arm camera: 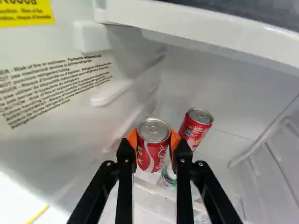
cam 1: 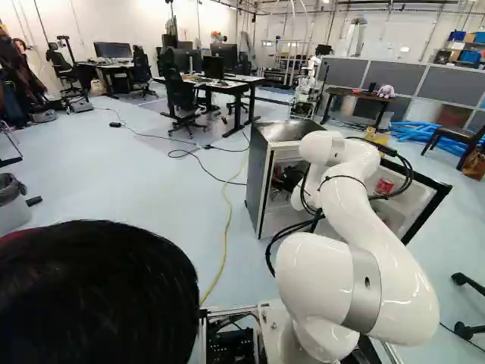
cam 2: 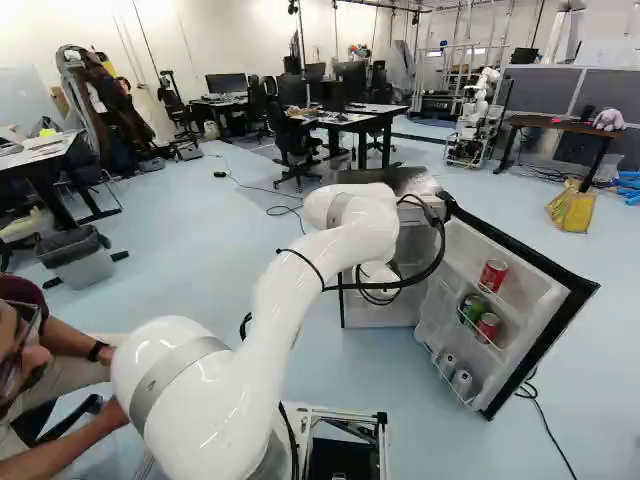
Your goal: Grab a drink from the fridge
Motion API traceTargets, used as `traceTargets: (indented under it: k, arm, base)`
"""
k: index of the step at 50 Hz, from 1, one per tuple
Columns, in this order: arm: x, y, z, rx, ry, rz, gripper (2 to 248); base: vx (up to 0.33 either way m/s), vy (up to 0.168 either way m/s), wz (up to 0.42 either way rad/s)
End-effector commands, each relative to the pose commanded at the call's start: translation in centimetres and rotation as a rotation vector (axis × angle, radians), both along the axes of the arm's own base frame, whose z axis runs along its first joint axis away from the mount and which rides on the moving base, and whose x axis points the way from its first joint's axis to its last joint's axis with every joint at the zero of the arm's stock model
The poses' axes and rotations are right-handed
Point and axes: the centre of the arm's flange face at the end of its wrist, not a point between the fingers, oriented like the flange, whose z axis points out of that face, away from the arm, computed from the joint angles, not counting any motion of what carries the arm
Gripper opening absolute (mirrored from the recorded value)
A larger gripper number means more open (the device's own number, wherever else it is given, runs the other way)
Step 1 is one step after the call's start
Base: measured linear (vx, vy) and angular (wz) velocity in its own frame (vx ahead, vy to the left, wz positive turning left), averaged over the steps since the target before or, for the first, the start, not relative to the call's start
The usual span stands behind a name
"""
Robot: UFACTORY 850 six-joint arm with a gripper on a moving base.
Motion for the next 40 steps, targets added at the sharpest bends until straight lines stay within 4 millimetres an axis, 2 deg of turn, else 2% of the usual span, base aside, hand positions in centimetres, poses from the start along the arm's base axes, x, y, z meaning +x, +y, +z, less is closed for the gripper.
traceTargets:
  k: [16,40]
  arm:
    - [-1.5,0.1,0.5,0.014,0.026,-0.01,88]
    - [-4.6,0.0,4.4,0.032,0.059,-0.033,88]
  base:
    - [0.0,0.0,0.0]
    - [0.0,0.0,0.0]
